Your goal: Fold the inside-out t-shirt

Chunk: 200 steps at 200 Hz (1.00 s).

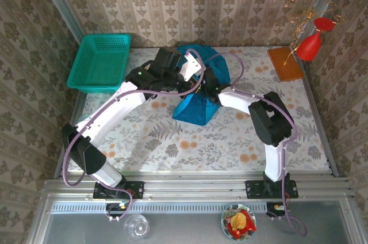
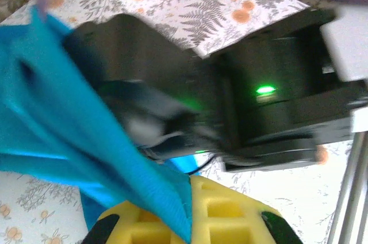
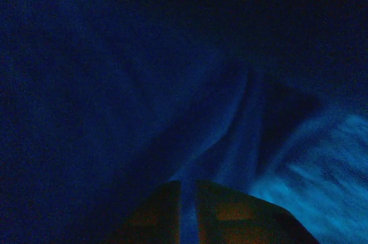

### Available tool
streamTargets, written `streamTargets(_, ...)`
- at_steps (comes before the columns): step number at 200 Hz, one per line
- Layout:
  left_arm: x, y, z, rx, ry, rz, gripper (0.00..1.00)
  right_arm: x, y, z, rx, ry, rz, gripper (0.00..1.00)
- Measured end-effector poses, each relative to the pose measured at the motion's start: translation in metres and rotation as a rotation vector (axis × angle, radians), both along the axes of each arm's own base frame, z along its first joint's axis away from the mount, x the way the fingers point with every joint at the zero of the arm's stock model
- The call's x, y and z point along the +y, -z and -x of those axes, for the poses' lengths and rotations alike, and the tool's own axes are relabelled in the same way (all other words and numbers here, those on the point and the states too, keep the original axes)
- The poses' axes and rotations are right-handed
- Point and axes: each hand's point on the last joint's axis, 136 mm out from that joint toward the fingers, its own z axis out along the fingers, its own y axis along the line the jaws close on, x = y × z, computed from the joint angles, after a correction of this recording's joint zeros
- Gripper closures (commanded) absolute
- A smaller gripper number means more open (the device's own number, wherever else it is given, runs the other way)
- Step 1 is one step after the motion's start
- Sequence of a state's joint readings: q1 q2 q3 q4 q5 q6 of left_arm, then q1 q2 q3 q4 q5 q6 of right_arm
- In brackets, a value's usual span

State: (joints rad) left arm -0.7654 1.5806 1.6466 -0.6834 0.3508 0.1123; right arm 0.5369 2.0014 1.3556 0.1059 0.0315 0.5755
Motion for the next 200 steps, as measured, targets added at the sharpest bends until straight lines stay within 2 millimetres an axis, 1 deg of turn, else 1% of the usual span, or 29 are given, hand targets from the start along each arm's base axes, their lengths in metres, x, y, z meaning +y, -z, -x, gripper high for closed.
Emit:
streamTargets(28,-0.011,-0.021,0.015,-0.025,0.04,0.018,1.0,0.018,0.0,-0.031,-0.005,-0.015,-0.025,0.74)
streamTargets(37,-0.016,-0.028,0.022,-0.034,0.057,0.026,1.0,0.022,0.003,-0.04,0.005,-0.019,-0.026,0.69)
streamTargets(46,-0.019,-0.034,0.027,-0.041,0.072,0.032,1.0,0.024,0.007,-0.049,0.018,-0.021,-0.017,0.61)
streamTargets(61,-0.023,-0.038,0.034,-0.043,0.09,0.038,1.0,0.022,0.019,-0.062,0.053,-0.017,0.006,0.47)
streamTargets(88,-0.021,-0.036,0.038,-0.031,0.094,0.025,1.0,0.012,0.043,-0.074,0.139,-0.017,0.072,0.25)
streamTargets(101,-0.019,-0.037,0.04,-0.03,0.094,0.025,1.0,0.007,0.053,-0.077,0.178,-0.02,0.103,0.2)
streamTargets(118,-0.015,-0.044,0.043,-0.042,0.092,0.035,1.0,0.003,0.063,-0.078,0.229,-0.027,0.138,0.2)
streamTargets(133,-0.011,-0.051,0.044,-0.059,0.083,0.044,1.0,0.001,0.069,-0.075,0.27,-0.041,0.17,0.24)
streamTargets(152,-0.005,-0.059,0.043,-0.085,0.061,0.048,1.0,-0.002,0.073,-0.069,0.314,-0.056,0.206,0.38)
streamTargets(157,-0.003,-0.061,0.041,-0.091,0.053,0.049,1.0,-0.003,0.075,-0.066,0.326,-0.063,0.219,0.44)
streamTargets(162,-0.001,-0.062,0.04,-0.097,0.045,0.051,1.0,-0.005,0.078,-0.063,0.339,-0.067,0.233,0.51)
streamTargets(177,0.009,-0.06,0.03,-0.115,0.006,0.054,1.0,-0.01,0.082,-0.058,0.357,-0.067,0.251,0.75)
streamTargets(192,0.025,-0.049,0.011,-0.116,-0.06,0.042,1.0,-0.015,0.085,-0.047,0.378,-0.066,0.257,0.87)
streamTargets(200,0.034,-0.041,-0.002,-0.108,-0.103,0.034,1.0,-0.019,0.086,-0.036,0.398,-0.067,0.258,0.92)
